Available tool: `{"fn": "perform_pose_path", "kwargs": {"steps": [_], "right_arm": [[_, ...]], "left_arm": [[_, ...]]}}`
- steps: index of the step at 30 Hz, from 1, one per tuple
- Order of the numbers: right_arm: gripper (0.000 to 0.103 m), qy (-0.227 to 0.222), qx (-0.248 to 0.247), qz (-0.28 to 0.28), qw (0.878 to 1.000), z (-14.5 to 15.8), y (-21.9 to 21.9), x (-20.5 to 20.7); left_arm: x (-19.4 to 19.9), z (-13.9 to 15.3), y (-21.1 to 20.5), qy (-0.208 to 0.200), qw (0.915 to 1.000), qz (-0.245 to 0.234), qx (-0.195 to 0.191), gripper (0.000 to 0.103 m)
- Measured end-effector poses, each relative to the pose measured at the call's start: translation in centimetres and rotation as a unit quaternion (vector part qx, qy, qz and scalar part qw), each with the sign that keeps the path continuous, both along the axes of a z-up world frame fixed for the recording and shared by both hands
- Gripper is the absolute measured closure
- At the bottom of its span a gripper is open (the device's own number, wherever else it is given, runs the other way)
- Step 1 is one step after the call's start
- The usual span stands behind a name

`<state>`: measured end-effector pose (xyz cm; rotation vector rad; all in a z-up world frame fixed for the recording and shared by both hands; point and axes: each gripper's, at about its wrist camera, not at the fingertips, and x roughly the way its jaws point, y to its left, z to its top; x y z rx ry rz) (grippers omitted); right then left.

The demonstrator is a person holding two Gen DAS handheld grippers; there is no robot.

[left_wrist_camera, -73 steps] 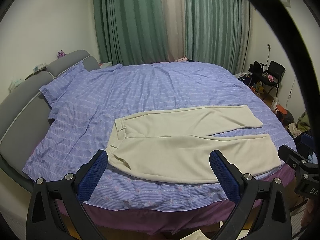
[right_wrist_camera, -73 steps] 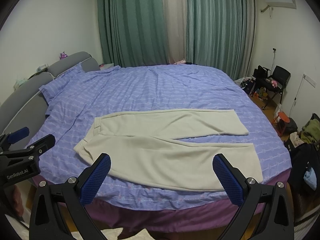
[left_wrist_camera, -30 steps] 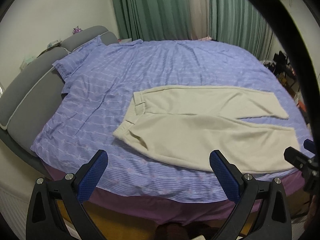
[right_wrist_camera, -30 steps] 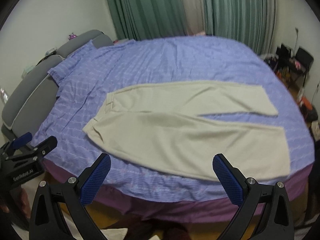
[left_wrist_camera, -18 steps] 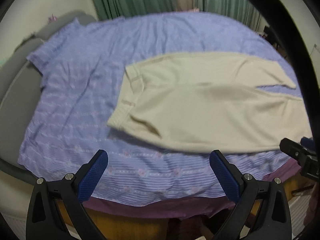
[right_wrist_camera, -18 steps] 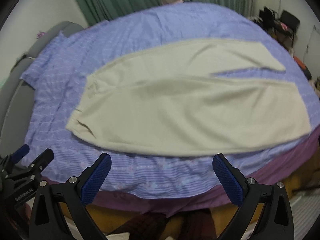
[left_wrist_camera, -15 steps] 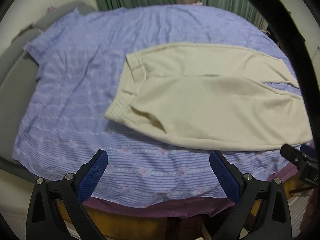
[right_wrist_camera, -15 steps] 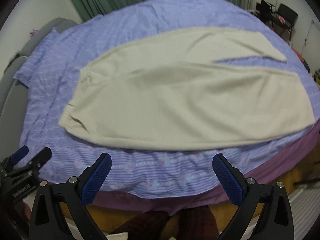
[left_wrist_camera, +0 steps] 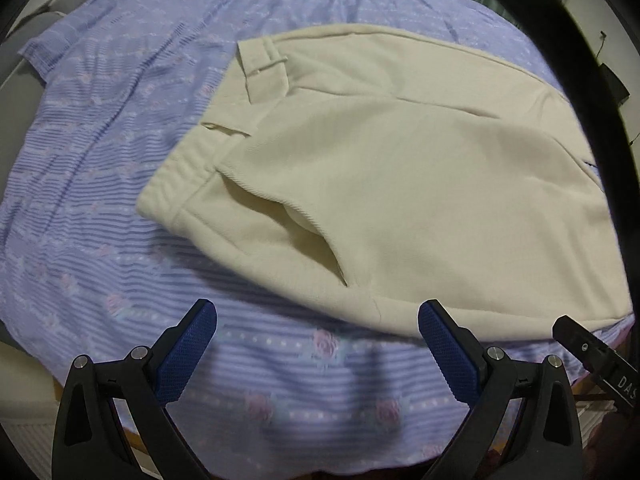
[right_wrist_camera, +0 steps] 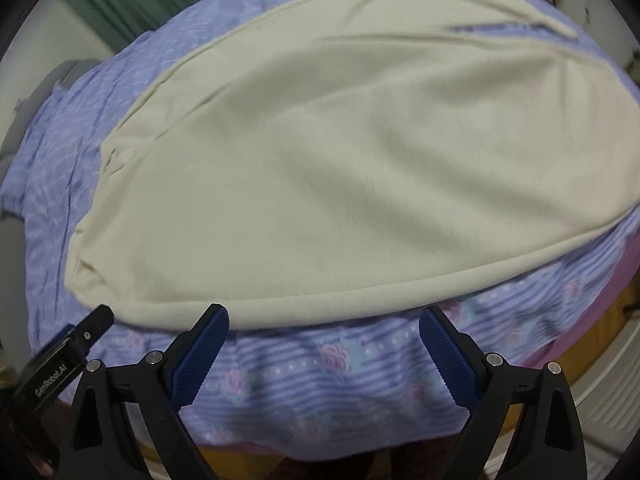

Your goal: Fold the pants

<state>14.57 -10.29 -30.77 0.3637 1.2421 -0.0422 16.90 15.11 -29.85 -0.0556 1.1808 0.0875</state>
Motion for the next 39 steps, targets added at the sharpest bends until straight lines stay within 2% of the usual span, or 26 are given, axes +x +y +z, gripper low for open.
{"fn": "perform_pose_path", "kwargs": {"steps": [7, 9, 11, 12, 14, 15, 17, 19, 20, 23, 27, 31, 35, 39], "right_arm": [[0.012, 0.019, 0.024, -0.039, 0.999, -2.6, -1.1, 0.4], [0.014, 0.023, 0.022, -0.041, 0.999, -3.2, -1.2, 0.9], [0.018, 0.023, 0.021, -0.046, 0.998, -3.5, -1.2, 1.4], [0.025, 0.024, 0.018, -0.048, 0.998, -3.5, -1.3, 1.7], [0.034, 0.028, 0.013, -0.047, 0.998, -3.4, -1.6, 2.3], [0.041, 0.031, 0.013, -0.046, 0.998, -3.4, -1.8, 2.6], [0.054, 0.036, 0.016, -0.043, 0.998, -3.3, -2.5, 3.2], [0.071, 0.037, 0.016, -0.039, 0.998, -3.0, -3.2, 3.6], [0.075, 0.036, 0.019, -0.034, 0.999, -2.5, -3.6, 3.9], [0.082, 0.017, 0.016, -0.014, 1.000, -0.2, -4.2, 4.3], [0.084, -0.037, -0.002, 0.014, 0.999, 5.2, -4.3, 5.1], [0.084, -0.098, -0.014, 0.020, 0.995, 10.2, -4.5, 7.1], [0.084, -0.152, -0.027, 0.034, 0.987, 13.5, -5.1, 10.8], [0.084, -0.190, -0.036, 0.044, 0.980, 15.2, -5.9, 15.3]], "left_arm": [[1.8, -2.4, 0.7, 0.022, 0.9997, 0.004, -0.011, 0.001], [2.2, -3.1, 0.9, 0.030, 0.9994, 0.006, -0.017, 0.004], [2.9, -3.6, 1.1, 0.032, 0.9991, 0.004, -0.027, 0.012], [2.9, -3.6, 0.9, 0.030, 0.9991, 0.002, -0.031, 0.014], [3.6, -3.5, 1.0, 0.028, 0.9984, -0.003, -0.050, 0.030], [3.6, -3.2, 0.7, 0.027, 0.9982, -0.002, -0.054, 0.033], [4.1, -2.6, 1.1, 0.023, 0.9983, 0.005, -0.054, 0.054], [4.3, -1.9, 1.5, 0.023, 0.9983, 0.011, -0.053, 0.066], [4.2, -1.3, 1.8, 0.023, 0.9980, 0.012, -0.059, 0.073], [4.0, 0.5, 2.1, 0.008, 0.9982, 0.003, -0.060, 0.082], [3.6, 4.1, 1.4, -0.027, 0.9985, -0.008, -0.048, 0.087], [4.5, 7.6, 1.2, -0.069, 0.9961, 0.004, -0.055, 0.089], [8.3, 10.3, 1.2, -0.115, 0.9917, 0.001, -0.058, 0.091], [12.5, 12.3, 0.9, -0.152, 0.9865, 0.002, -0.062, 0.092]]}}
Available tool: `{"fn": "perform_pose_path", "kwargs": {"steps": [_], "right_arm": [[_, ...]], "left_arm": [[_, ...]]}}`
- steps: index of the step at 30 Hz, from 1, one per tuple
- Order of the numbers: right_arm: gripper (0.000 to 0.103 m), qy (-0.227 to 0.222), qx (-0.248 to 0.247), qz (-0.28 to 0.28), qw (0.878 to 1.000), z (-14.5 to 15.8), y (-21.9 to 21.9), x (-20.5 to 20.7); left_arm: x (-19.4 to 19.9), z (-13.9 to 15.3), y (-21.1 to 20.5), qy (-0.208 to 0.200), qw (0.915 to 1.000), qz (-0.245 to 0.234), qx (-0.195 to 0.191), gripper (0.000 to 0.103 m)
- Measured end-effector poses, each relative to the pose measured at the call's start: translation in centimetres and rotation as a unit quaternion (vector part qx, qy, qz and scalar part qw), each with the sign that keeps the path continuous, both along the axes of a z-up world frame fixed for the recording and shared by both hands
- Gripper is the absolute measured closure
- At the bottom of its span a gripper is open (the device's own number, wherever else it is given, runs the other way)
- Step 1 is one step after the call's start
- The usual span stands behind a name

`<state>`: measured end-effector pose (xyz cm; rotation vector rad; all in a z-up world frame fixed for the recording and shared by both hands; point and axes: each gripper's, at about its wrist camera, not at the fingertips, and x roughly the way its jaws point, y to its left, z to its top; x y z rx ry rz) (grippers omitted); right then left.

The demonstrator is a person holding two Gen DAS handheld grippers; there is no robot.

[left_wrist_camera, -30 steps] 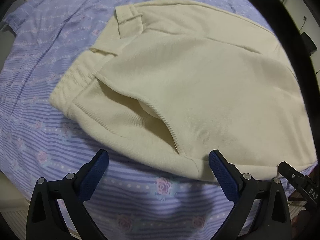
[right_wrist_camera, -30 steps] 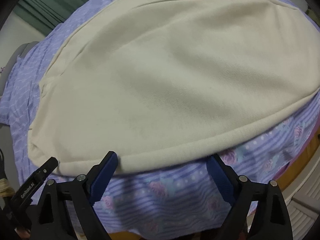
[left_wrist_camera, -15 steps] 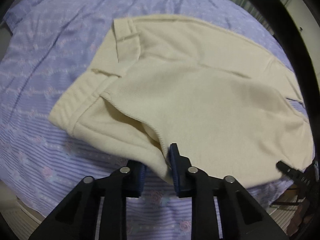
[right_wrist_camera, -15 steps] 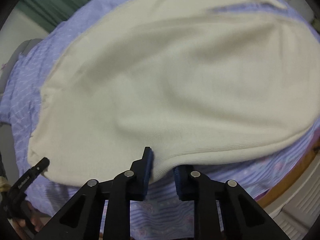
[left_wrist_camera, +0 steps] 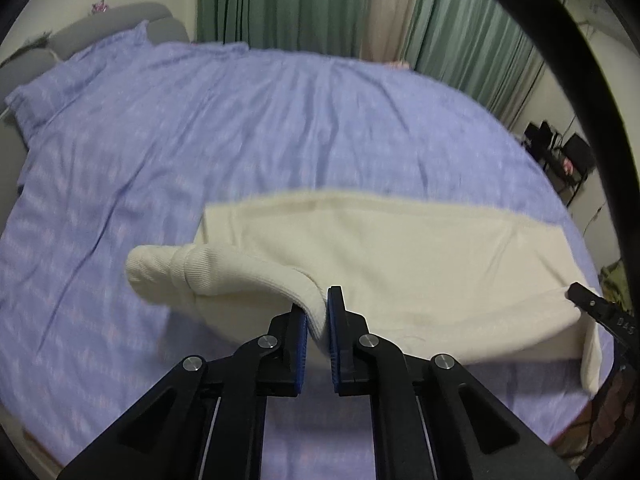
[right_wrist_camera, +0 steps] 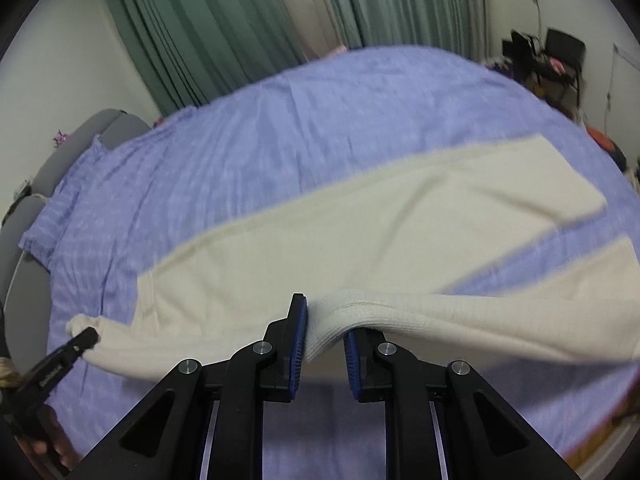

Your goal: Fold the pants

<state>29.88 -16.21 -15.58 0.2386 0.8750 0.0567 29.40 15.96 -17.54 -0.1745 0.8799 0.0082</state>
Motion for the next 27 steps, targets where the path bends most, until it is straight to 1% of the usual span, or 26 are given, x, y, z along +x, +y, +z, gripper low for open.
{"fn": "perform_pose_path", "kwargs": {"steps": [2, 4, 5, 7, 11, 14, 16, 20, 22, 24, 26, 27], "right_arm": [[0.084, -0.016, -0.003, 0.004, 1.000, 0.4, 0.2, 2.8], [0.084, -0.025, -0.005, 0.009, 1.000, 0.5, 0.6, 5.5], [0.084, -0.025, -0.006, 0.016, 1.000, 0.2, 0.9, 7.4], [0.084, -0.022, -0.010, 0.027, 0.999, -0.3, 1.4, 10.5], [0.084, -0.008, -0.029, 0.051, 0.998, -2.3, 2.9, 15.3], [0.084, 0.023, -0.037, 0.066, 0.997, -4.7, 4.1, 18.8], [0.085, 0.038, -0.050, 0.075, 0.995, -6.3, 4.9, 20.3], [0.084, 0.061, -0.069, 0.085, 0.992, -9.0, 5.6, 22.0], [0.083, 0.074, -0.078, 0.087, 0.990, -10.0, 5.8, 22.6], [0.082, 0.083, -0.083, 0.085, 0.989, -10.4, 6.0, 22.9], [0.072, 0.087, -0.079, 0.081, 0.990, -10.2, 5.9, 22.9], [0.059, 0.086, -0.071, 0.084, 0.990, -10.0, 5.9, 22.9]], "left_arm": [[2.9, 0.5, 0.1, -0.013, 0.9999, 0.003, 0.005, 0.092], [5.3, 0.4, 0.2, -0.016, 0.9998, 0.008, 0.006, 0.092], [7.0, 0.1, 0.5, -0.015, 0.9998, 0.014, 0.008, 0.092], [8.9, -0.5, 0.9, -0.011, 0.9997, 0.020, 0.007, 0.092], [14.1, -2.9, 2.4, 0.019, 0.9994, 0.027, 0.008, 0.092], [17.2, -5.1, 3.1, 0.045, 0.9984, 0.025, 0.022, 0.092], [18.6, -6.5, 3.6, 0.061, 0.9976, 0.022, 0.023, 0.092], [21.0, -9.3, 4.2, 0.094, 0.9951, 0.018, 0.026, 0.092], [21.7, -10.2, 4.2, 0.106, 0.9939, 0.019, 0.024, 0.089], [22.2, -11.0, 4.5, 0.116, 0.9928, 0.025, 0.013, 0.089], [22.4, -11.3, 4.7, 0.127, 0.9914, 0.032, -0.003, 0.087], [22.3, -11.2, 4.8, 0.129, 0.9910, 0.035, -0.009, 0.086]]}}
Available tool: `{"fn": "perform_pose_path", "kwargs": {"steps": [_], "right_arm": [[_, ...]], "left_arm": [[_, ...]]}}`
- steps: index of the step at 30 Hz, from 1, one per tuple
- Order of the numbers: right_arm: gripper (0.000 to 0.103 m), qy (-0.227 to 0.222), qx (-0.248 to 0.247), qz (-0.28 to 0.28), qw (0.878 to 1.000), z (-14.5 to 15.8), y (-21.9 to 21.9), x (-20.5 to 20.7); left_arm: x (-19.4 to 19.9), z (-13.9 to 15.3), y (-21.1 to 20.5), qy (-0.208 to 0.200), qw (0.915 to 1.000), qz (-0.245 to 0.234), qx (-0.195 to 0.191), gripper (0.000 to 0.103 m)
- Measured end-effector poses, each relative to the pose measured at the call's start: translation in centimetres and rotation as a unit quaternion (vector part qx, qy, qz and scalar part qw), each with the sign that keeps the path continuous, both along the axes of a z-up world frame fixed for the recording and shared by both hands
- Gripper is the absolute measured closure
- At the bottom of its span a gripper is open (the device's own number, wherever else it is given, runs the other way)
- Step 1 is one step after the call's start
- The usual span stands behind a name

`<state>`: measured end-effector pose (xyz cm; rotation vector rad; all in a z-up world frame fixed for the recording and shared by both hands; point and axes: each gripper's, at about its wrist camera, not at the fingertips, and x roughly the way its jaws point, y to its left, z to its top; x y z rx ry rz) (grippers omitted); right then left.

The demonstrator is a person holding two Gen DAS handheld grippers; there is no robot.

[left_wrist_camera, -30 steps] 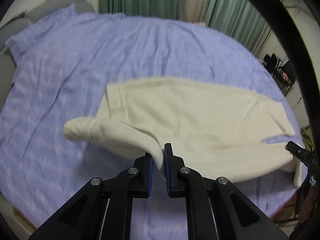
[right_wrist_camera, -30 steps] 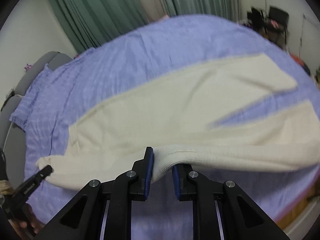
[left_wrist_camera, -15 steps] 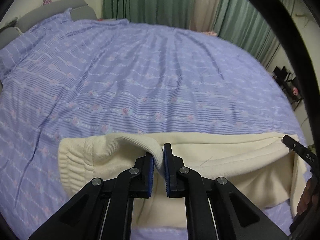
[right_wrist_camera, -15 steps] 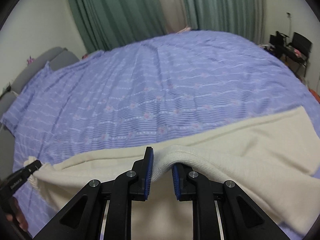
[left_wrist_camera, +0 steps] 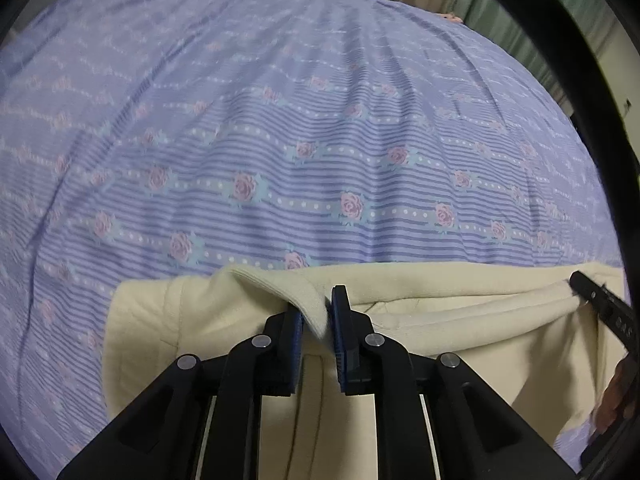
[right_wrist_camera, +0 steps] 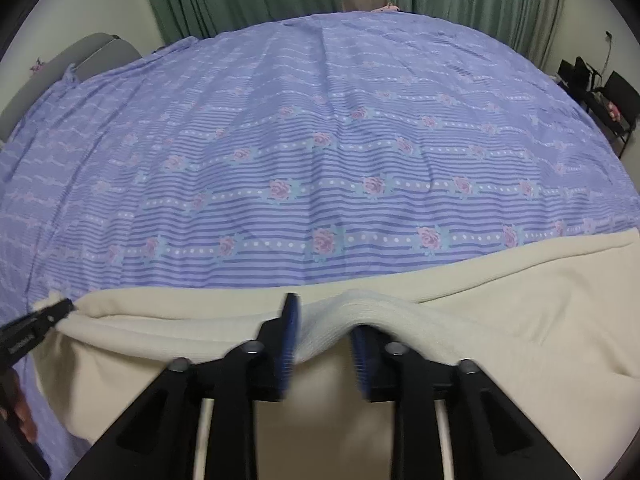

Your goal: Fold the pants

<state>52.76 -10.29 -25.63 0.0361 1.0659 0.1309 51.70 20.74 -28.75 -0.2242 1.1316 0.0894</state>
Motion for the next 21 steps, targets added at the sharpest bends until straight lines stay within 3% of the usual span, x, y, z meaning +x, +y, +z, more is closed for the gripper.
{"fn": "perform_pose_path", "kwargs": {"steps": [1, 3, 4, 6, 11, 15, 21], "right_arm": [[0.044, -0.003, 0.016, 0.005, 1.000, 0.4, 0.1, -0.3], [0.032, -0.018, 0.028, 0.014, 0.999, 1.3, 0.7, -1.0], [0.030, -0.026, 0.025, 0.018, 0.999, 1.8, 1.1, -1.5], [0.030, -0.035, 0.025, 0.028, 0.999, 2.9, 1.7, -2.7], [0.030, -0.092, 0.017, 0.059, 0.994, 7.7, 2.8, -7.3], [0.030, -0.120, 0.013, 0.075, 0.990, 12.3, 2.7, -11.4], [0.024, -0.137, 0.035, 0.065, 0.988, 19.2, 0.5, -18.9]], "left_arm": [[-0.1, 0.2, 0.1, 0.000, 1.0000, 0.003, -0.004, 0.081], [-0.8, 1.4, -0.2, -0.011, 0.9998, 0.016, 0.009, 0.038], [-1.4, 2.5, -0.2, -0.030, 0.9990, 0.026, 0.022, 0.015], [-3.1, 5.1, -0.2, -0.078, 0.9956, 0.034, 0.039, 0.012], [-6.9, 9.2, -1.6, -0.094, 0.9944, -0.020, 0.045, 0.012], [-10.8, 12.8, -4.8, -0.114, 0.9870, -0.083, 0.077, 0.012], [-16.9, 19.3, -8.7, -0.140, 0.9766, -0.138, 0.087, 0.012]]}}
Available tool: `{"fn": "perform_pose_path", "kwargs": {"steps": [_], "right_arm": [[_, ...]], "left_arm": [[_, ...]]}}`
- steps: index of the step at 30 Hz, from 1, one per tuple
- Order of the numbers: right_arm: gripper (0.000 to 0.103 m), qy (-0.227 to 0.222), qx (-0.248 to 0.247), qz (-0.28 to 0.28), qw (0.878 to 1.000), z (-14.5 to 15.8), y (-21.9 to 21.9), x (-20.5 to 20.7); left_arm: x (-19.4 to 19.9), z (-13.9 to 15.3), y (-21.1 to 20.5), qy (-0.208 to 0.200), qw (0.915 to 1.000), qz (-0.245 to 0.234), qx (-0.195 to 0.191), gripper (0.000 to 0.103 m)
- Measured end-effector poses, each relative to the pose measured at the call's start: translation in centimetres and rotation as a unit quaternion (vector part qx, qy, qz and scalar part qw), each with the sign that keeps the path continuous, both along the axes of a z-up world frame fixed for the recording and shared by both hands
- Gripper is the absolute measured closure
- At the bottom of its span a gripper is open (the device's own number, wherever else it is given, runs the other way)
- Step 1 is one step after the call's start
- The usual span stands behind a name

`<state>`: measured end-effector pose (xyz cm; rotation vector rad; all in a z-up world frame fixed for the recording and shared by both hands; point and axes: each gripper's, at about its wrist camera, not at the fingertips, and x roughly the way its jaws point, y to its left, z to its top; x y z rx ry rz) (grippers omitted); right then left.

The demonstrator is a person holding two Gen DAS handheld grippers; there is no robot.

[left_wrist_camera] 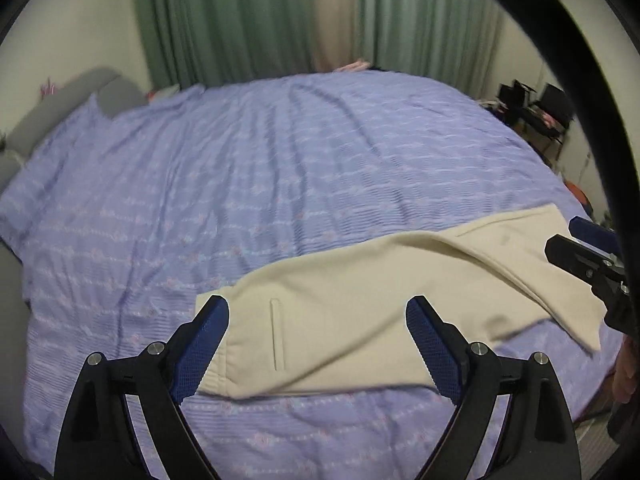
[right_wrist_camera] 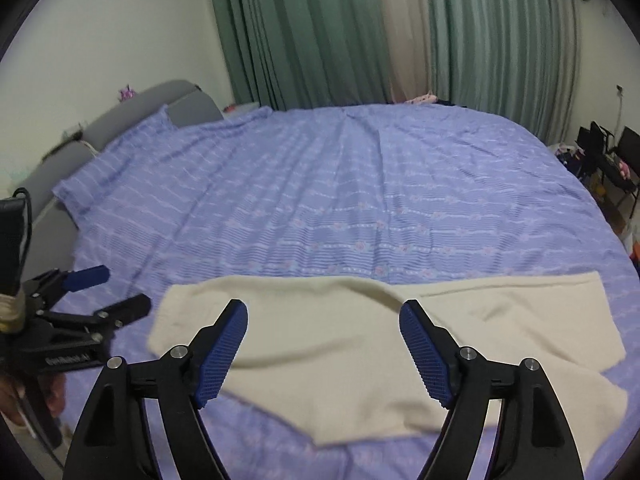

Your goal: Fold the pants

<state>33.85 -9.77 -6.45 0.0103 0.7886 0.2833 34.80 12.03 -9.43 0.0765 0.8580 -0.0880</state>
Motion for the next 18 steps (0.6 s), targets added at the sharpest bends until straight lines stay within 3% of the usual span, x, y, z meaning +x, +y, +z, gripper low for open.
{"fn": "perform_pose_path", "kwargs": {"steps": [3, 8, 18], "right_arm": [[0.024, -0.006, -0.013, -0.023, 1.000, 2.6, -1.4, -3.9], [0.024, -0.007, -0.026, -0.056, 0.998, 4.8, -5.0, -9.5], [0.024, 0.017, -0.028, -0.114, 0.993, 4.9, -17.0, -16.4]], "left_arm": [[-3.0, 2.9, -2.1, -0.013, 0.9997, -0.021, -0.006, 0.009], [-7.0, 4.9, -6.2, -0.022, 0.9969, -0.073, -0.020, 0.009], [-11.2, 6.3, -18.0, -0.055, 0.9919, -0.113, -0.021, 0.009]]}}
